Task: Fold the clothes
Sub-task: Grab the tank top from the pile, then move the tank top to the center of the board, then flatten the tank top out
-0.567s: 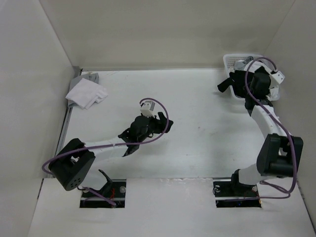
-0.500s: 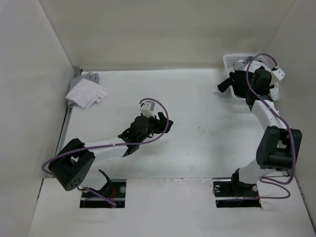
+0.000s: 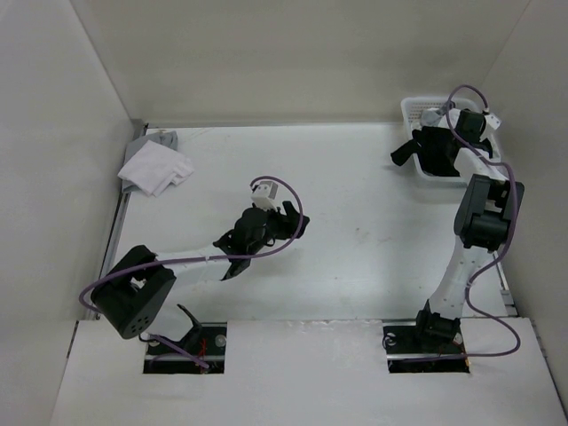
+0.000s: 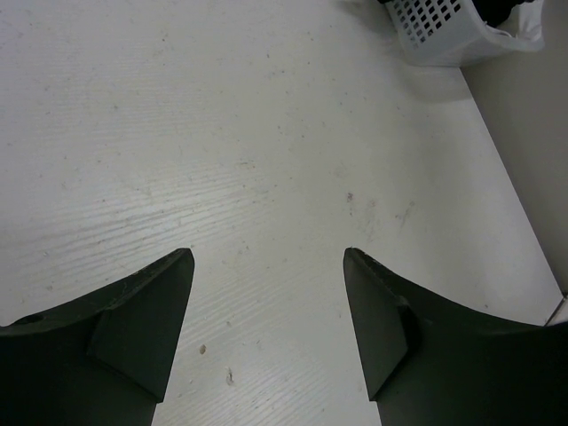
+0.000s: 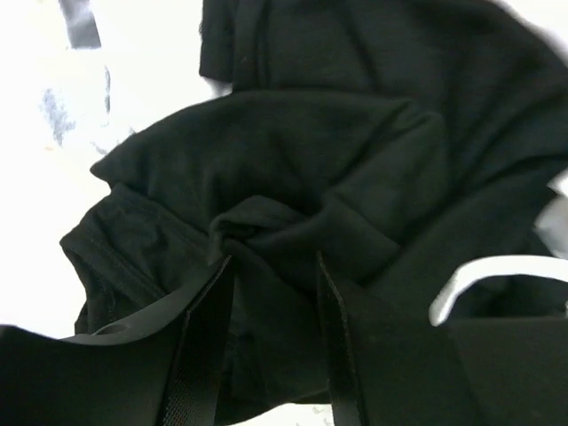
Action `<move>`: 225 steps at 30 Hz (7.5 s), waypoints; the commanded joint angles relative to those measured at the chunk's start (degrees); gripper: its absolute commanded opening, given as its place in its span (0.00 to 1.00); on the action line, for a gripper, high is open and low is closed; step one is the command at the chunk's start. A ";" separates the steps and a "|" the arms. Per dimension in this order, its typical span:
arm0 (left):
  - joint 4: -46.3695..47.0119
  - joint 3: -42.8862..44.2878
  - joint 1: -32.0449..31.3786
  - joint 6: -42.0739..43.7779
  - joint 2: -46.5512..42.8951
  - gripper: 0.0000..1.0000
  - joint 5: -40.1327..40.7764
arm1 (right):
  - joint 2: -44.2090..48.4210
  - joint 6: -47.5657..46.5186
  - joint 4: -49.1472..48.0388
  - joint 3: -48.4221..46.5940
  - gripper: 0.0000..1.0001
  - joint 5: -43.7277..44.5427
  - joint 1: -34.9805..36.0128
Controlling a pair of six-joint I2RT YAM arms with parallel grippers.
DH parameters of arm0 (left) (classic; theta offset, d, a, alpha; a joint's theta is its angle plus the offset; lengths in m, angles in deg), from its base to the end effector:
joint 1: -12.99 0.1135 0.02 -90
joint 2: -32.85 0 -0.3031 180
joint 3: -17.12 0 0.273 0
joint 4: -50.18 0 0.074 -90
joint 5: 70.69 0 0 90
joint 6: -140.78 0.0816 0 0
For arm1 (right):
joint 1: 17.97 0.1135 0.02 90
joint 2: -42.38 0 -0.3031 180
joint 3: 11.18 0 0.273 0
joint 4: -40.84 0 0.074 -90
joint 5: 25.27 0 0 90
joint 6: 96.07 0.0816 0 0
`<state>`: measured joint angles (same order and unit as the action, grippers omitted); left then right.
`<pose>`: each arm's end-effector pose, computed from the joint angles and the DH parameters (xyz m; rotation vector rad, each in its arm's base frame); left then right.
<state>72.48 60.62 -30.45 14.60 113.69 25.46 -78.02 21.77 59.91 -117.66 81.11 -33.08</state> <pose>0.2519 -0.2265 0.2069 0.0427 1.9226 -0.8640 0.5405 -0.1698 0.2263 0.9299 1.9112 -0.1755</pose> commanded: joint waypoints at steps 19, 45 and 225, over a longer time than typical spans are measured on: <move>6.04 -0.31 0.68 -2.13 1.35 0.67 -2.29 | 33.98 1.96 -16.91 9.22 0.00 -1.79 9.61; -13.47 -10.15 19.68 -12.69 -22.40 0.68 -5.97 | 52.47 9.96 -29.66 51.15 0.00 -10.76 64.81; -30.87 -6.28 31.36 -7.06 -20.19 0.04 10.99 | 32.25 16.46 -17.36 53.97 0.47 1.19 53.48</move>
<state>41.25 56.03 1.79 7.45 94.87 37.35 -44.12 36.78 41.18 -59.89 79.34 20.73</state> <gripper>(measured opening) 0.050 0.470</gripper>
